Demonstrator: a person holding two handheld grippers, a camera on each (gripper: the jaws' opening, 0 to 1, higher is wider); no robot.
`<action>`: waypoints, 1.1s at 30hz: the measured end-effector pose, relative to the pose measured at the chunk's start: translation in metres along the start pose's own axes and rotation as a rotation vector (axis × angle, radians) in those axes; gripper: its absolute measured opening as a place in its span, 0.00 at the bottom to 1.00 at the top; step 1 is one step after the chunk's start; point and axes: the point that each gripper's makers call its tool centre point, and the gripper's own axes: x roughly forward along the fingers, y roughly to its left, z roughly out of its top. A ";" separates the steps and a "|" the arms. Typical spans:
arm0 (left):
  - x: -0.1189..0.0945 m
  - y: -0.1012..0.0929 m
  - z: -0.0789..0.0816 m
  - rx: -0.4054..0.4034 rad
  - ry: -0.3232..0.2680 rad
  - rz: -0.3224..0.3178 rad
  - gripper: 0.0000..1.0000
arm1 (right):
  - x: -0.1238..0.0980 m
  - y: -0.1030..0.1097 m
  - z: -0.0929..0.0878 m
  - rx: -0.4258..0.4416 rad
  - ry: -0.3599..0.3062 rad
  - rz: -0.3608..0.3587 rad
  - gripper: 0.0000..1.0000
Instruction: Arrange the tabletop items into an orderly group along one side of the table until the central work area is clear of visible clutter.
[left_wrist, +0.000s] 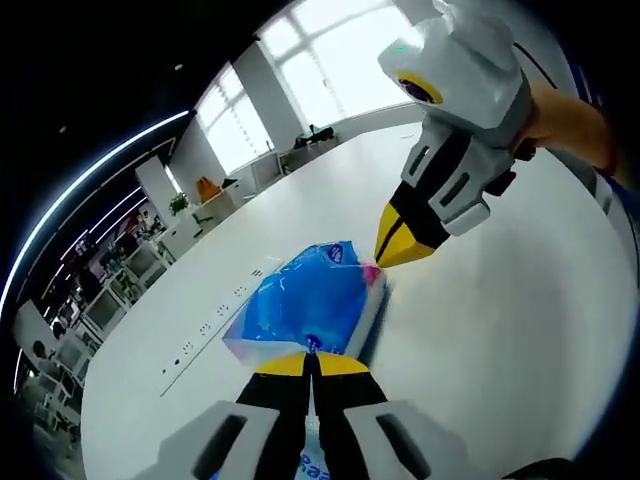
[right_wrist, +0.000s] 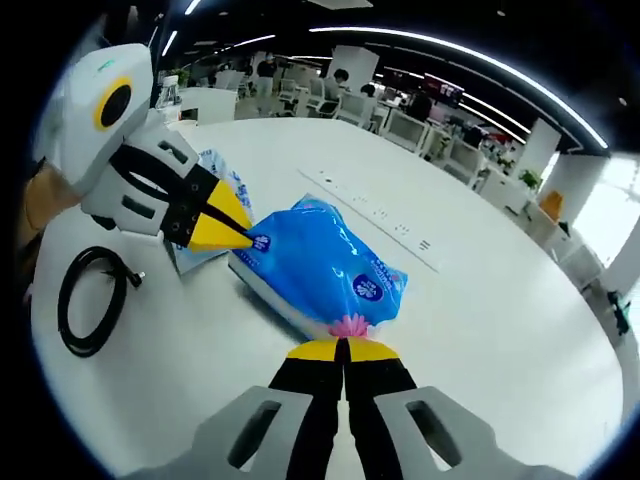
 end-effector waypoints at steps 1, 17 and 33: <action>-0.001 -0.001 0.001 0.000 -0.002 0.000 0.00 | -0.001 0.000 -0.001 0.001 0.002 -0.001 0.00; -0.013 -0.007 -0.003 -0.003 -0.010 -0.017 0.00 | -0.006 0.004 -0.022 0.040 0.044 0.006 0.00; -0.014 -0.013 -0.009 -0.009 -0.014 -0.057 0.00 | -0.001 0.002 -0.019 0.101 -0.028 0.038 0.24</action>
